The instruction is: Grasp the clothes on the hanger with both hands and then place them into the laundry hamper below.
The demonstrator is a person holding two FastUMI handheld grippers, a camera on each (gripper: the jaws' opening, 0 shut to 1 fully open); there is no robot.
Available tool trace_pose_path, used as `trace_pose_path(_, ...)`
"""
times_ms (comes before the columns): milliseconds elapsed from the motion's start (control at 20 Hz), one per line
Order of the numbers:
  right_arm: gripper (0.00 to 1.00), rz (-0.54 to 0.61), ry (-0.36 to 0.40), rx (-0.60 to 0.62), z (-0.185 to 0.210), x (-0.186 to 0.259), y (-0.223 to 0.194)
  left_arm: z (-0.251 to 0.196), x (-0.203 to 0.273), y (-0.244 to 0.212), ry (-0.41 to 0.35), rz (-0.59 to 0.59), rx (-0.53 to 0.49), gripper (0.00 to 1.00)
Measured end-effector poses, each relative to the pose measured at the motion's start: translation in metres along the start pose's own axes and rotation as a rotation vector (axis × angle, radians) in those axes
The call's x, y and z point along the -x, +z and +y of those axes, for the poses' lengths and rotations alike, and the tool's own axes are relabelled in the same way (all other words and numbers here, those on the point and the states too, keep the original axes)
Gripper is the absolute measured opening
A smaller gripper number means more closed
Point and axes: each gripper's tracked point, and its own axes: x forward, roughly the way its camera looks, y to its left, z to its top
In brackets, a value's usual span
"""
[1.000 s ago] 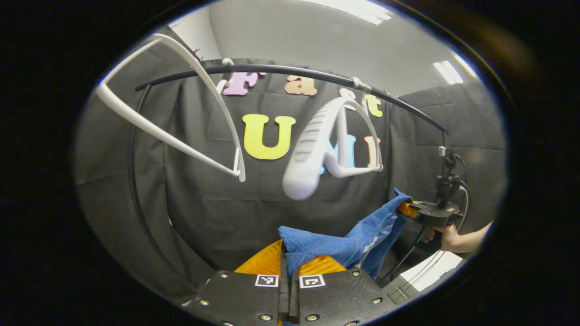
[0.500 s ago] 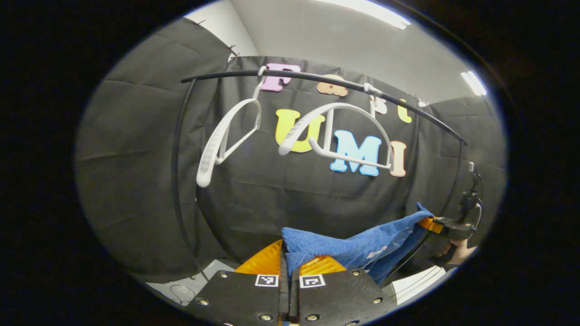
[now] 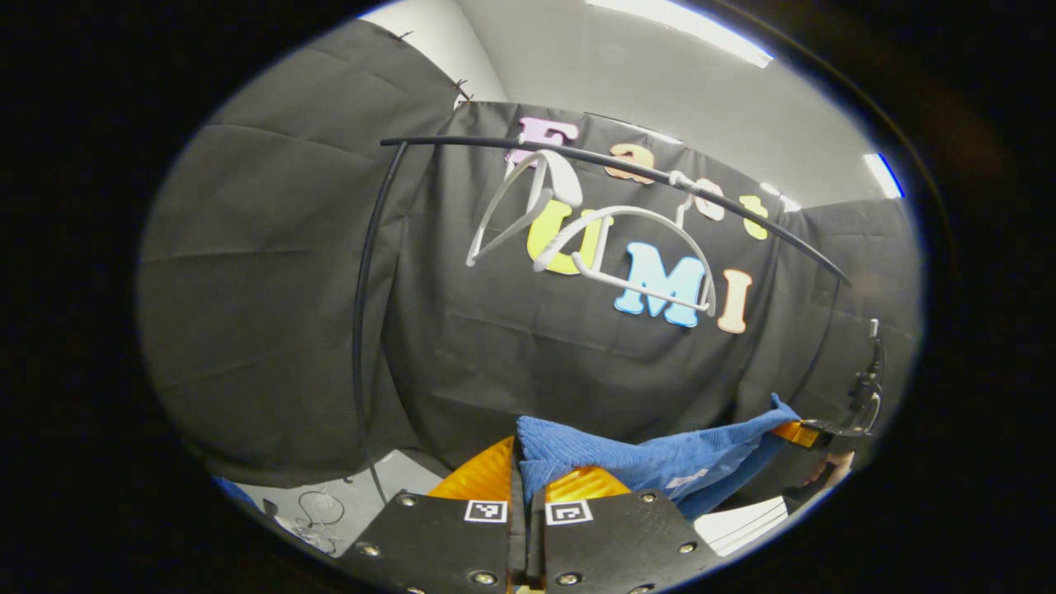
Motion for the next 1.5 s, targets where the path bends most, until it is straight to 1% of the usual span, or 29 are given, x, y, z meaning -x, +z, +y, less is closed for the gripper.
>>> trace_pose_path(100,0.0,0.003,-0.034,0.017,0.009,0.033,-0.001,-0.002,0.021,-0.002,-0.034,0.009,-0.018,0.02)
trace_pose_path(200,0.0,-0.001,-0.059,0.031,0.026,0.058,0.003,-0.001,0.034,-0.002,-0.069,0.017,-0.049,0.03)
trace_pose_path(350,0.0,-0.013,-0.094,0.01,0.038,0.074,0.009,-0.008,0.034,-0.007,-0.147,0.037,-0.095,0.0)
trace_pose_path(400,0.0,-0.017,-0.105,0.001,0.042,0.08,0.01,-0.015,0.03,-0.005,-0.175,0.042,-0.111,0.02)
trace_pose_path(600,0.0,-0.031,-0.114,-0.001,0.07,0.094,0.014,-0.038,0.024,-0.005,-0.285,0.042,-0.145,0.02)
trace_pose_path(700,0.0,-0.019,-0.111,-0.01,0.08,0.104,0.007,-0.048,0.027,-0.016,-0.321,0.051,-0.149,0.02)
trace_pose_path(850,0.0,0.022,-0.112,-0.015,0.09,0.11,-0.014,-0.045,0.025,-0.042,-0.321,0.076,-0.187,0.0)
trace_pose_path(900,0.0,0.038,-0.108,-0.006,0.093,0.109,-0.022,-0.044,0.02,-0.051,-0.322,0.091,-0.192,0.02)
trace_pose_path(950,0.0,0.056,-0.103,0.005,0.097,0.105,-0.032,-0.042,0.016,-0.061,-0.322,0.11,-0.195,0.0)
trace_pose_path(1050,0.0,0.104,-0.088,0.017,0.1,0.099,-0.057,-0.039,0.006,-0.086,-0.312,0.152,-0.192,0.0)
trace_pose_path(1200,0.0,0.186,-0.079,0.027,0.103,0.088,-0.101,-0.021,0.001,-0.129,-0.286,0.234,-0.187,0.0)
trace_pose_path(1250,0.0,0.22,-0.077,0.025,0.104,0.086,-0.116,-0.015,-0.001,-0.141,-0.278,0.261,-0.193,0.0)
trace_pose_path(1350,0.0,0.272,-0.077,0.021,0.104,0.087,-0.143,-0.002,-0.009,-0.172,-0.255,0.335,-0.239,0.03)
trace_pose_path(1400,0.0,0.294,-0.079,0.017,0.104,0.087,-0.156,0.002,-0.009,-0.184,-0.246,0.357,-0.254,0.0)
trace_pose_path(1500,0.0,0.337,-0.093,-0.002,0.103,0.087,-0.182,0.002,-0.011,-0.205,-0.248,0.394,-0.25,0.02)
